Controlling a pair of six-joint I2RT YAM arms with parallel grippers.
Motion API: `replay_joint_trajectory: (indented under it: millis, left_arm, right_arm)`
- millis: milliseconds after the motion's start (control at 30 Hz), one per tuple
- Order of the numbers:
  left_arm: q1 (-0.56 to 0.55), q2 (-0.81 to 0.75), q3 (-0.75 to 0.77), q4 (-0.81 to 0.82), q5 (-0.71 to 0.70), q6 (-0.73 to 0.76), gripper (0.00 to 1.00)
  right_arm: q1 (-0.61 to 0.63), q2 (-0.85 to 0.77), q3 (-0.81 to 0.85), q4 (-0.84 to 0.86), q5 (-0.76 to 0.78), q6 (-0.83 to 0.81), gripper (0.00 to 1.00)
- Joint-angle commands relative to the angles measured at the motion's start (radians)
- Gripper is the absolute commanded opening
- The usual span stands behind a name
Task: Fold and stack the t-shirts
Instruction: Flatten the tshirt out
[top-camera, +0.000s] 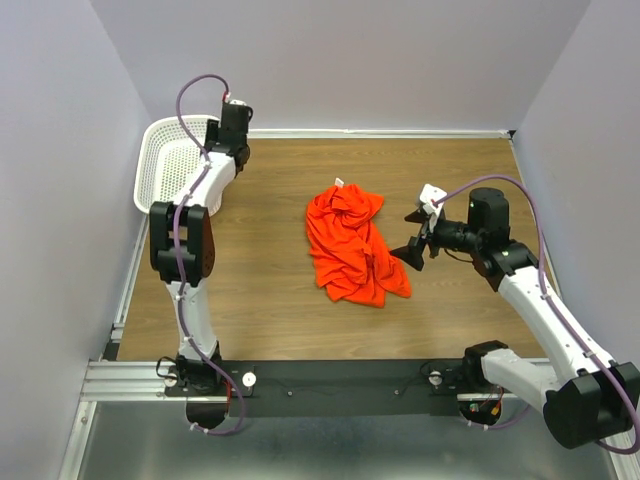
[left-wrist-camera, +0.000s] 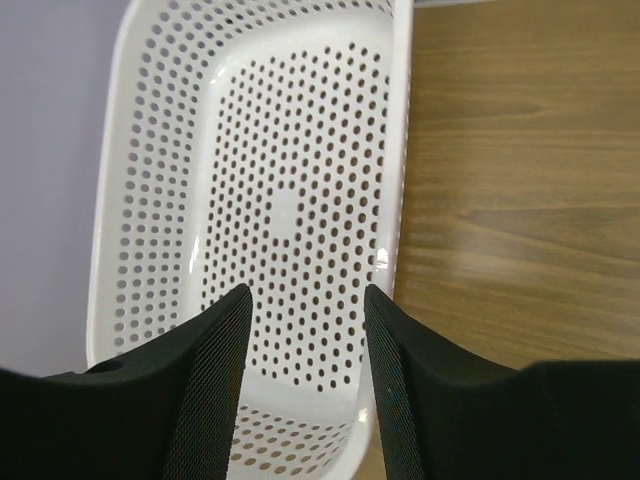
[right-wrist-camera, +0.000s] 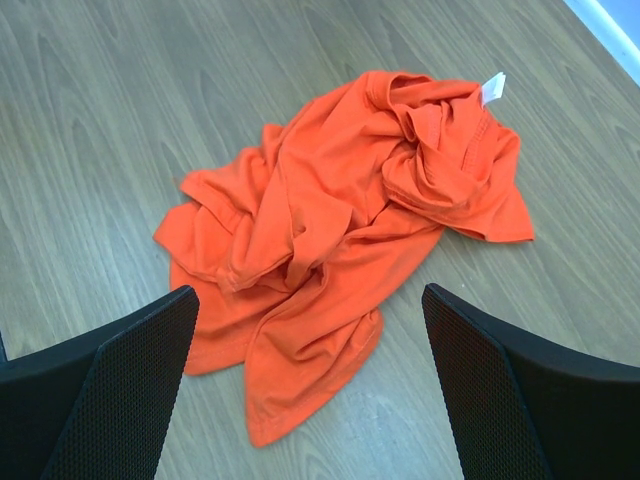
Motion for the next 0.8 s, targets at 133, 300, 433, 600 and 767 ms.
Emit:
replay_joint_trajectory:
  millis: [133, 300, 433, 600, 767]
  left_arm:
    - [-0.018, -0.378, -0.145, 0.11, 0.194, -0.161, 0.61]
    - [-0.059, -0.54, -0.331, 0.164, 0.545, -0.187, 0.85]
    - [-0.166, -0.637, -0.441, 0.167, 0.616, -0.153, 0.85]
    - [-0.288, -0.721, -0.595, 0.205, 0.613, -0.144, 0.85]
    - [-0.306, -0.737, -0.695, 0.27, 0.633, -0.126, 0.85]
  right_arm:
    - [-0.002, 0.043, -0.008, -0.019, -0.026, -0.001, 1.0]
    - [-0.003, 0.1, -0.006, -0.017, -0.035, 0.023, 1.0]
    - [-0.003, 0.164, 0.0, -0.017, -0.049, 0.063, 1.0]
    - [-0.002, 0.268, 0.014, -0.005, -0.052, 0.118, 1.0]
    - [0.018, 0.366, 0.02, 0.025, -0.055, 0.141, 0.99]
